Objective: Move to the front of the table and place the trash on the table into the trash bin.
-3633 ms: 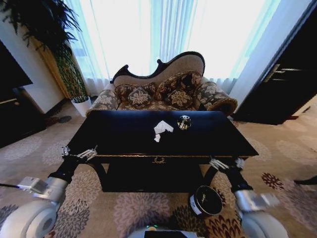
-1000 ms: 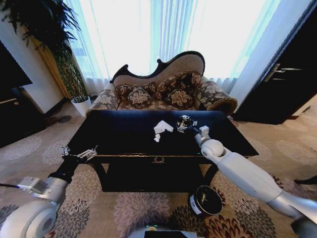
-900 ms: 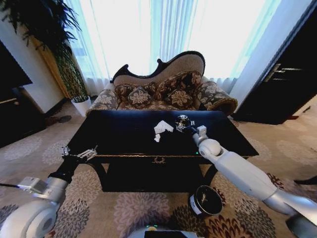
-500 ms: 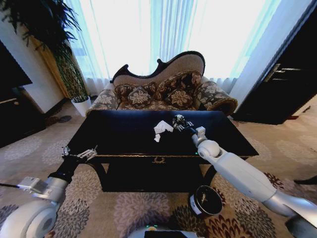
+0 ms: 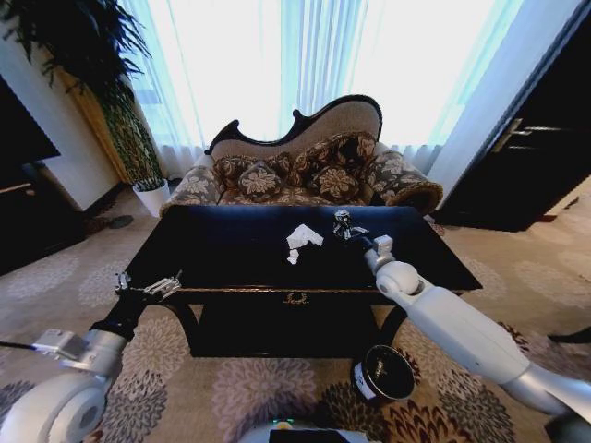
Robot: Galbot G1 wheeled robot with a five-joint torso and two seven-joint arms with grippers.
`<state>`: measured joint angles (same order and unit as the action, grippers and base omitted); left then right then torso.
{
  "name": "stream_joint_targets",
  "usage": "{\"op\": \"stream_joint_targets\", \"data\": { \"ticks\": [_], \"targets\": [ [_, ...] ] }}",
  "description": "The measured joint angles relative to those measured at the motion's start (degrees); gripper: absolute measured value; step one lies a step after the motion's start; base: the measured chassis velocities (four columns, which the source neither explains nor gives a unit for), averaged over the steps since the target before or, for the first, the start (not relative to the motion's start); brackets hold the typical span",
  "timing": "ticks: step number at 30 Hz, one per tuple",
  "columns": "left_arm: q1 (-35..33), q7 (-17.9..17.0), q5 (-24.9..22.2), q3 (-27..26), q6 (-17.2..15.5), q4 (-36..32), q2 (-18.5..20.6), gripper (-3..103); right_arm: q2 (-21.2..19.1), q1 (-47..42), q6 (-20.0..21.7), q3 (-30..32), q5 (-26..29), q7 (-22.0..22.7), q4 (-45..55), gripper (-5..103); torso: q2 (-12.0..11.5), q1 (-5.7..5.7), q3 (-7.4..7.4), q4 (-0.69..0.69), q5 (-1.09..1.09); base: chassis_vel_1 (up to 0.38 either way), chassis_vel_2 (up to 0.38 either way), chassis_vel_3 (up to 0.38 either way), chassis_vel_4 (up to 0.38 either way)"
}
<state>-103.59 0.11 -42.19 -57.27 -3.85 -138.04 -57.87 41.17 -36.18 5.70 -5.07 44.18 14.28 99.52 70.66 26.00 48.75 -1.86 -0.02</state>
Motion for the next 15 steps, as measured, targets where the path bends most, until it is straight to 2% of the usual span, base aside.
{"op": "stream_joint_targets", "data": {
  "ticks": [4, 7, 9, 11, 14, 15],
  "targets": [
    [0.0, 0.0, 0.0, 0.0, 0.0, 0.0, 0.0, 100, -0.7, -2.6, 0.1, 3.2, 0.6, 0.3, 2.1, 0, 0.0, 0.00, 0.00, 0.00, 0.03, 0.000, 0.000, 0.000, 0.000],
    [0.0, 0.0, 0.0, 0.0, 0.0, 0.0, 0.0, 100, -2.6, -10.3, 0.1, 10.0, 2.0, 0.1, 5.6, 0, 0.0, 0.00, 0.00, 0.01, 0.02, 0.000, 0.000, 0.000, 0.000],
    [0.0, 0.0, 0.0, 0.0, 0.0, 0.0, 0.0, 100, -3.0, -12.1, 0.1, 11.6, 2.2, -0.1, 6.3, 0, 0.0, 0.00, 0.00, 0.00, 0.04, 0.000, 0.000, 0.000, 0.000],
    [0.0, 0.0, 0.0, 0.0, 0.0, 0.0, 0.0, 100, -4.4, -19.5, -0.5, 19.4, 3.3, -1.0, 8.8, 0, 0.0, 0.00, -0.01, -0.03, 0.01, 0.000, 0.000, 0.000, 0.000],
    [0.0, 0.0, 0.0, 0.0, 0.0, 0.0, 0.0, 100, -4.8, -23.8, -1.0, 23.9, 4.0, -1.2, 10.6, 0, 0.0, -0.01, -0.01, -0.03, 0.02, 0.000, 0.000, 0.000, 0.000],
    [0.0, 0.0, 0.0, 0.0, 0.0, 0.0, 0.0, 100, -4.7, -27.5, -1.7, 27.3, 4.0, -1.3, 12.4, 0, 0.0, 0.00, -0.01, -0.01, 0.00, 0.000, 0.000, 0.000, 0.000]
  ]
}}
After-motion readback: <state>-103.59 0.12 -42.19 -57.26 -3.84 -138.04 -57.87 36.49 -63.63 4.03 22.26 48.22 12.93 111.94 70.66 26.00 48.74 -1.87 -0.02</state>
